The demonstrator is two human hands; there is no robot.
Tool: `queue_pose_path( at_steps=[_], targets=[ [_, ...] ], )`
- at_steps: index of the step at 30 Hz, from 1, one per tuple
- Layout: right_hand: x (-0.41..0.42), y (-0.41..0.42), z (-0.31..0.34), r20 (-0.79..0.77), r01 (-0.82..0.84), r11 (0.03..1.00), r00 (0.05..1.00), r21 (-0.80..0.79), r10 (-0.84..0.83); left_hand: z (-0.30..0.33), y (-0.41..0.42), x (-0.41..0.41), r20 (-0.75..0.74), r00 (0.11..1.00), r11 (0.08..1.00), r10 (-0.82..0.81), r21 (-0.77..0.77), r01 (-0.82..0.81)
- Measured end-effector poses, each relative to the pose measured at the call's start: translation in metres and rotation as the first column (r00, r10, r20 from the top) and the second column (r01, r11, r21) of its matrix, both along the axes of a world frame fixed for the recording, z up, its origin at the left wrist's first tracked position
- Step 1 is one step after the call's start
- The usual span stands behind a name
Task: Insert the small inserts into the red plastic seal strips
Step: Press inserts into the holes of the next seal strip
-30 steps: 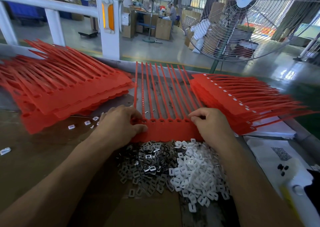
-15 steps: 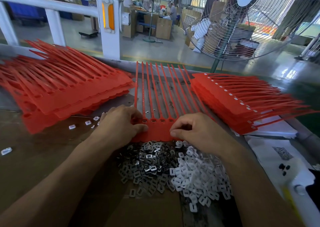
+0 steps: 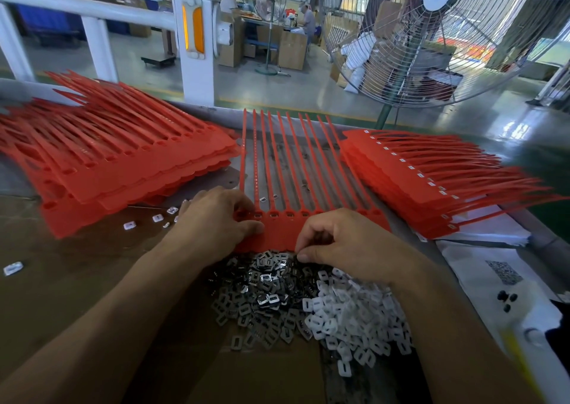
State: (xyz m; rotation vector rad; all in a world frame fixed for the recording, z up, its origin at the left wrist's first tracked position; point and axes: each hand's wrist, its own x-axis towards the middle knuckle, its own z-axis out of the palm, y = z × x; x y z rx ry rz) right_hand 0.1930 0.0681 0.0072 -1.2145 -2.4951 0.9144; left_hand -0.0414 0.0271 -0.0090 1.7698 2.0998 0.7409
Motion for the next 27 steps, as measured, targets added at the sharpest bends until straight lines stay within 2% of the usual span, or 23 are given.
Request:
queue_pose_path(
  at_steps=[5,12,15,17,22,27],
  targets=[
    [0.005,0.000,0.003,-0.119,0.012,0.997,0.993,-0.070,-0.020,0.001,0.000,0.001,0.006,1.000,1.000,-0.002,-0.004,0.002],
    [0.014,0.006,-0.001,-0.224,0.148,0.973,0.957,-0.175,-0.186,0.003,-0.003,0.000,0.008,1.000,1.000,-0.006,-0.022,0.006],
    [0.019,0.013,-0.003,-0.264,0.266,0.961,0.924,-0.081,-0.278,0.003,-0.003,0.001,0.008,1.000,1.000,-0.008,-0.021,0.009],
    [0.024,0.019,-0.005,-0.312,0.387,0.921,0.871,-0.037,-0.378,0.004,-0.003,0.001,0.014,1.000,1.000,-0.007,-0.023,0.007],
    [0.037,0.033,-0.012,-0.381,0.656,0.752,0.681,-0.060,-0.625,0.004,-0.003,0.001,0.013,1.000,1.000,-0.007,-0.021,0.007],
    [0.034,0.036,-0.016,-0.327,0.694,0.717,0.663,-0.071,-0.674,0.005,-0.004,0.002,0.005,1.000,1.000,-0.012,-0.028,0.012]
  ],
)
